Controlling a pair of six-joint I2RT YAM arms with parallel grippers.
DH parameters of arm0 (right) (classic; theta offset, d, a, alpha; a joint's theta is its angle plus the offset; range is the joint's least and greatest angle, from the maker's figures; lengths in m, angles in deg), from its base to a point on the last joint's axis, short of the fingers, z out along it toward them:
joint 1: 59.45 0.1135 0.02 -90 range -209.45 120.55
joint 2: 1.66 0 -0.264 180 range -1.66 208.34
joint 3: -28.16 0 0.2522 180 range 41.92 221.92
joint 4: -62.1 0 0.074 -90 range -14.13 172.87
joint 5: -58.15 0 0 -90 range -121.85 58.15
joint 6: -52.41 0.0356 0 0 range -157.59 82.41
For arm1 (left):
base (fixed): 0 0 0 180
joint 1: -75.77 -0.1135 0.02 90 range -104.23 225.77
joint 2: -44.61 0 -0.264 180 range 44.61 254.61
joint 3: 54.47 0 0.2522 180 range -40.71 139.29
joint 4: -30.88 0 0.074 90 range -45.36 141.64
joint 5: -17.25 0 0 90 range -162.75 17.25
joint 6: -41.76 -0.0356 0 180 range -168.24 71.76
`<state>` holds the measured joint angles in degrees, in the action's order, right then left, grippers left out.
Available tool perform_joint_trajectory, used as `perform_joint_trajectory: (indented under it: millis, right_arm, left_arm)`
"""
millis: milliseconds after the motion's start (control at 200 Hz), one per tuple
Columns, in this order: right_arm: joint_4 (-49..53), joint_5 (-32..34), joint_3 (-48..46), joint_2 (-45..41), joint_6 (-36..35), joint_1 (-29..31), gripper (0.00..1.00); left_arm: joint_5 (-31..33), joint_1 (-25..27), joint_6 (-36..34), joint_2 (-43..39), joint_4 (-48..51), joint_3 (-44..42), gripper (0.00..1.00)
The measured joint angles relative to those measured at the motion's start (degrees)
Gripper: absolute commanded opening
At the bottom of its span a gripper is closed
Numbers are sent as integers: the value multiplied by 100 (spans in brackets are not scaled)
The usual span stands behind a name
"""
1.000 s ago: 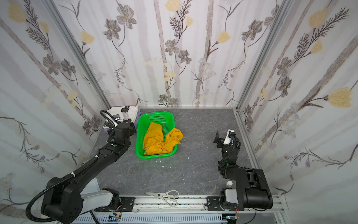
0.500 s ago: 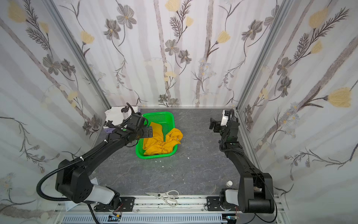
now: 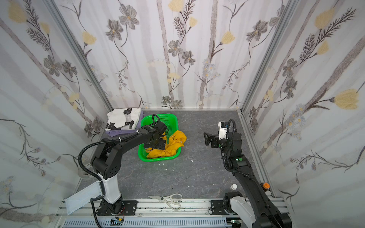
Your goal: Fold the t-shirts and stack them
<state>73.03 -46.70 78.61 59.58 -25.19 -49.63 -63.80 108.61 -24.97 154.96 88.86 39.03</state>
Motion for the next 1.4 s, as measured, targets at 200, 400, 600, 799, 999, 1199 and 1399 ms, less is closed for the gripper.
perform_joint_trajectory:
  millis: [200, 400, 600, 799, 999, 1199, 1399]
  right_arm:
    - [232, -114, -74, -299, -9, 55, 100]
    - [201, -297, -74, -129, -24, 286, 100]
    - [105, -363, 214, 557, -4, 1023, 100]
    - [-125, -389, 1320, 1888, 61, 2002, 100]
    - [-17, -459, 3320, 3958, 369, 2951, 100]
    - [787, -240, 5801, 6258, 1106, 3379, 100]
    - [1497, 452, 6813, 7335, 1818, 3373, 100]
  left_arm:
    - [-343, 2, 199, 164, -472, -177, 0]
    - [-365, -4, 101, -479, -479, 131, 0]
    - [-385, -197, -256, -1241, -109, 1134, 0]
    - [-474, -984, -634, -2039, 555, 1912, 0]
    - [-459, -2002, -881, -3357, 1045, 2376, 0]
    - [-562, -2859, -1156, -4026, 1690, 2693, 0]
    - [-662, -3174, -1296, -4430, 2011, 2306, 0]
